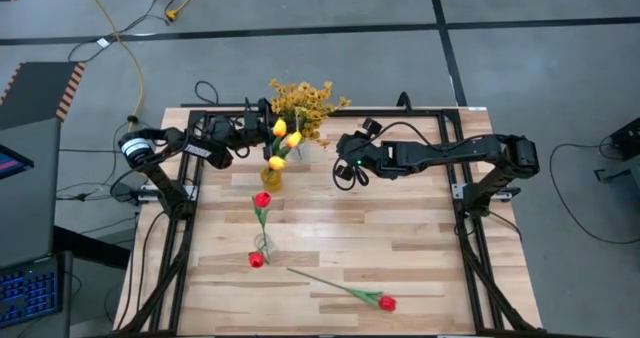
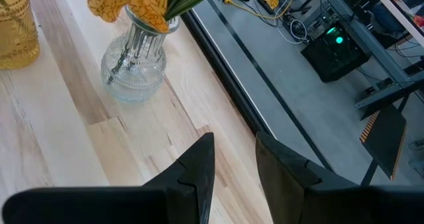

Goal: Sort flowers into vase by color
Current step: Put the yellow flowers into the top transparent vase

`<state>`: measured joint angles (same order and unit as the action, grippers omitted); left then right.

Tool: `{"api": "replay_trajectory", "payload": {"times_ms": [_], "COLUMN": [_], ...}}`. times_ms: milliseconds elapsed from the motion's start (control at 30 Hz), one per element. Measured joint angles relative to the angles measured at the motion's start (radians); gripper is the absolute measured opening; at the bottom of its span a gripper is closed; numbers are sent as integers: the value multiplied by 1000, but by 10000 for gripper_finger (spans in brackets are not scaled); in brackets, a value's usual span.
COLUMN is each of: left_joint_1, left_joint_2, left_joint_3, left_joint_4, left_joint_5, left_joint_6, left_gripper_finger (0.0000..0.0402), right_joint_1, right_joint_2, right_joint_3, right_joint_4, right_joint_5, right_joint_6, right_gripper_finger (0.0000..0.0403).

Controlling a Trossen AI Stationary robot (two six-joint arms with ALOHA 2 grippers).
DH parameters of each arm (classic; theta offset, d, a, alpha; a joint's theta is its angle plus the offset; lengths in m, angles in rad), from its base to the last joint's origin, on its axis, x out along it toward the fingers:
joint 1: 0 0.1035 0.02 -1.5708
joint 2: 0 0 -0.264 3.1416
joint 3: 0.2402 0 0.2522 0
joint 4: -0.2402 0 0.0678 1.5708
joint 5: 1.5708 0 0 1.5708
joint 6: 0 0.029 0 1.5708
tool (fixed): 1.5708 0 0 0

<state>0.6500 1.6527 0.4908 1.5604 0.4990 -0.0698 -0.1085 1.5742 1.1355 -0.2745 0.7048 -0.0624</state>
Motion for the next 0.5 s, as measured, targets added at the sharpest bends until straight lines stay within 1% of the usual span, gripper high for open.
{"api": "replay_trajectory", "payload": {"times_ms": [133, 233, 500], "left_joint_1": [-31, -42, -44], "left_joint_2": [0, 0, 0], "left_joint_3": [0, 0, 0], "left_joint_4": [-24, -27, -29], "left_joint_5": [-95, -144, -147], "left_joint_6": [64, 98, 114], "left_gripper_finger": [109, 118, 120], "right_joint_1": [0, 0, 0], "right_joint_2": [0, 0, 0], "right_joint_3": [0, 0, 0], "right_joint_4": [0, 0, 0], "right_joint_5": [0, 0, 0], "right_joint_6": [-1, -2, -2], "right_gripper_finger": [136, 136, 136]}}
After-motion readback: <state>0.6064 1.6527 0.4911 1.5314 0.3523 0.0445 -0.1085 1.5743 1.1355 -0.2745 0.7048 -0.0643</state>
